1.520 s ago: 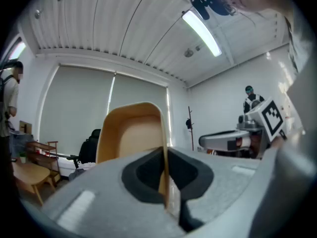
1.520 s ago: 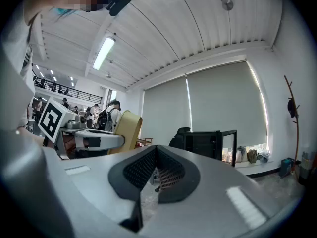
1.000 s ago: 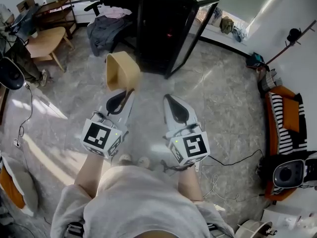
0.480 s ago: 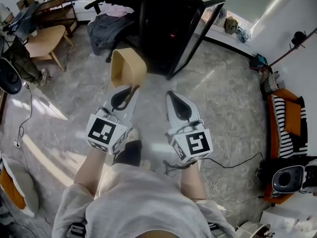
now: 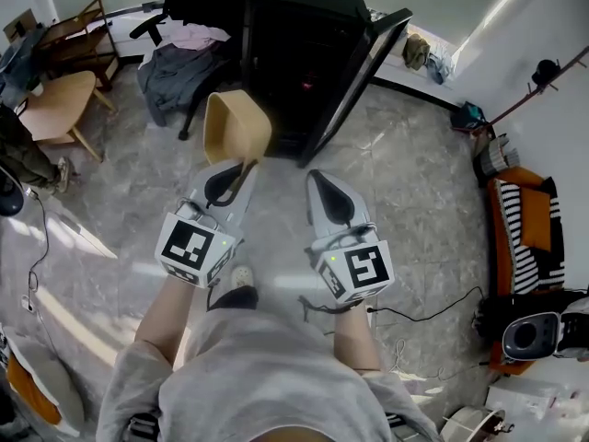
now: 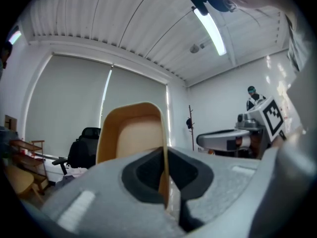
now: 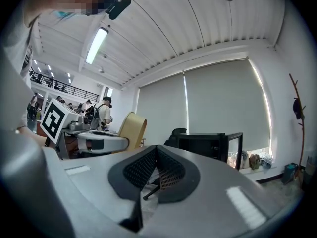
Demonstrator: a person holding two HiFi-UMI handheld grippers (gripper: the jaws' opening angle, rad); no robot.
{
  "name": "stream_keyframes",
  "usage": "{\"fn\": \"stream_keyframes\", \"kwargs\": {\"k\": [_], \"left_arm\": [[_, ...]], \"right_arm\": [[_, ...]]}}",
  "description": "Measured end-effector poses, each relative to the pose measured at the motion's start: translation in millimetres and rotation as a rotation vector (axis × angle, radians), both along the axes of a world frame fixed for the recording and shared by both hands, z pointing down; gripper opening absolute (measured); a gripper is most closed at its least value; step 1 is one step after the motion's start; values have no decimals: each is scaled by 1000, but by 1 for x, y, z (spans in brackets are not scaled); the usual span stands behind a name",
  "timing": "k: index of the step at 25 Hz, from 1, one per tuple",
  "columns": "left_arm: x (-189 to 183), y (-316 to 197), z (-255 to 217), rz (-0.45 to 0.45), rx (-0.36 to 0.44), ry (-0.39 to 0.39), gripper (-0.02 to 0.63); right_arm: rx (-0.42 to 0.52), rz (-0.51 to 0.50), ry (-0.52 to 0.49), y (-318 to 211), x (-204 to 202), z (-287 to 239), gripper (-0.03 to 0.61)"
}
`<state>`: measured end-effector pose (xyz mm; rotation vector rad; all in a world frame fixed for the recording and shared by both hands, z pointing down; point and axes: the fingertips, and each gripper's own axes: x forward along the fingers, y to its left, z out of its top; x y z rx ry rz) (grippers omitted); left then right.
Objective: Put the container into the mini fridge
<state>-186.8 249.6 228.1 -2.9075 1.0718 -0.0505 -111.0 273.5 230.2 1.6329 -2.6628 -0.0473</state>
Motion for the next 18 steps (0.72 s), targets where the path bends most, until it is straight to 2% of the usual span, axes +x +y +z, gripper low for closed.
{"fn": "stream_keyframes", "kwargs": {"k": [8, 18], "left_arm": [[7, -81, 2, 72, -6, -6, 8], [44, -145, 17, 112, -38, -26, 8]], "right_arm": [[-1, 52, -2, -77, 2, 0, 1], [-20, 71, -23, -144, 36, 12, 1]]}}
